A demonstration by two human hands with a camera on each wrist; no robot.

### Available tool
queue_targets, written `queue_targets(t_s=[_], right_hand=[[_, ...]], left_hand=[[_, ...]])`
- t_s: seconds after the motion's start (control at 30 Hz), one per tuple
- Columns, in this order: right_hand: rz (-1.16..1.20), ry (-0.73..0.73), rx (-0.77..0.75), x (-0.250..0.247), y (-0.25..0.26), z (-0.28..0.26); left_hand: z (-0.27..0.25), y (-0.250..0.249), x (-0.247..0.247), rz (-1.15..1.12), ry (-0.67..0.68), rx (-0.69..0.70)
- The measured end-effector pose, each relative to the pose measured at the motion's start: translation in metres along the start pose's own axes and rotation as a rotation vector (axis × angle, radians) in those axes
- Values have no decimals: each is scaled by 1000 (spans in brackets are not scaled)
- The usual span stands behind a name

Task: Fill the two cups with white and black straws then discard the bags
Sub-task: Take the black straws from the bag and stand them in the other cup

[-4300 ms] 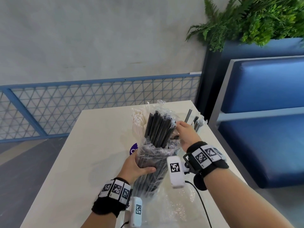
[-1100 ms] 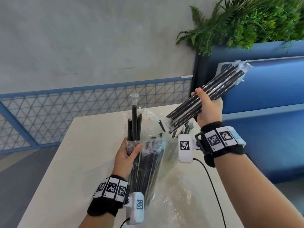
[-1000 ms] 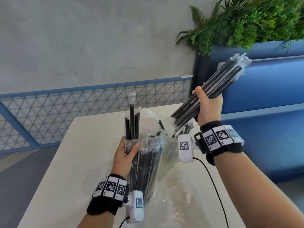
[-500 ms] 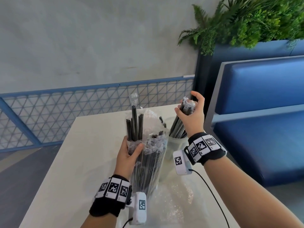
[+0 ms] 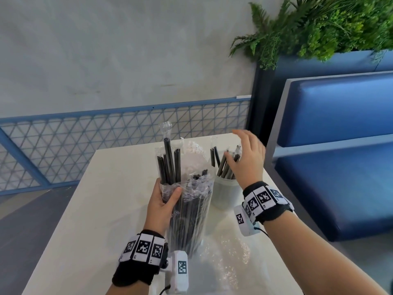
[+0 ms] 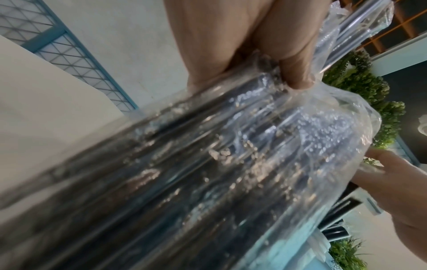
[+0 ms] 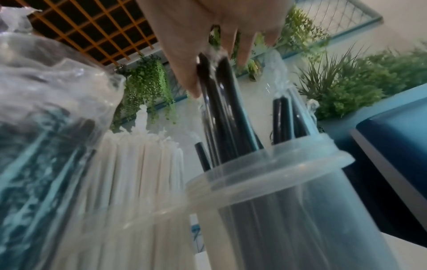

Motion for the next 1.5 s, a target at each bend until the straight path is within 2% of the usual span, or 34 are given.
queue_targets(t_s=[0.03, 0.07, 0.1, 0.2, 0.23, 0.27, 0.33, 0.37, 0.4, 0.43, 0.5, 0.6, 0.7, 0.83, 0.97, 1.03, 1.2, 1.3, 1.37, 1.5], right_hand=[[-88, -76, 0, -7, -2, -1], [-136, -93, 36, -9, -8, -1], [-119, -37, 83, -2, -17, -2], [40, 305, 169, 39, -39, -12], [8, 319, 150, 41, -39, -15], [-42, 225, 119, 29, -34, -15], [-35, -64, 3, -9, -6, -13], [58, -107, -55, -21, 12, -14], [184, -52, -104, -24, 31, -16], [269, 70, -139, -17, 48, -19], [162, 353, -171, 6, 72, -33], [-91, 670, -184, 36, 73, -58], [63, 849, -192, 46, 79, -70], [327, 789, -215, 39, 99, -67], [426, 767, -253, 34, 111, -72], [372, 726, -214, 33, 105, -68], [4, 664, -115, 41, 83, -66], [111, 735, 3, 48, 73, -77], [186, 761, 29, 51, 71, -81], [298, 722, 100, 50, 65, -81]], left_hand=[[0, 1, -1, -8, -1, 2], [1, 0, -1, -18, -2, 10], [1, 0, -1, -22, -4, 15], [2, 0, -1, -29, 3, 31], [2, 1, 0, -38, 3, 25], [3, 2, -1, -49, 4, 21], [4, 4, -1, -62, 2, 17], [4, 6, -2, -65, 1, 15], [4, 6, -3, -70, 2, 18], [4, 6, -2, -75, 0, 15], [3, 5, -1, -87, 6, 11], [1, 4, 2, -130, 16, 3], [-2, 6, 1, -123, 48, -9], [-5, 14, 1, -48, 115, -75], [-6, 16, -11, 43, 45, -72], [-6, 17, -16, 58, 15, -61], [-11, 15, -5, 81, 58, -27], [-13, 12, 0, 80, 80, -3], [-13, 12, 2, 52, 98, -3], [-13, 9, 6, 22, 140, 7]])
Point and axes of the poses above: each hand's wrist, its own z-axis towards the middle knuckle, its own x-axis out of the palm, y = z × x, the point moved 10 cm from there along z, towards the middle knuckle, and after that the axes turned 4 degrees about -z, right-handed, at the moved point
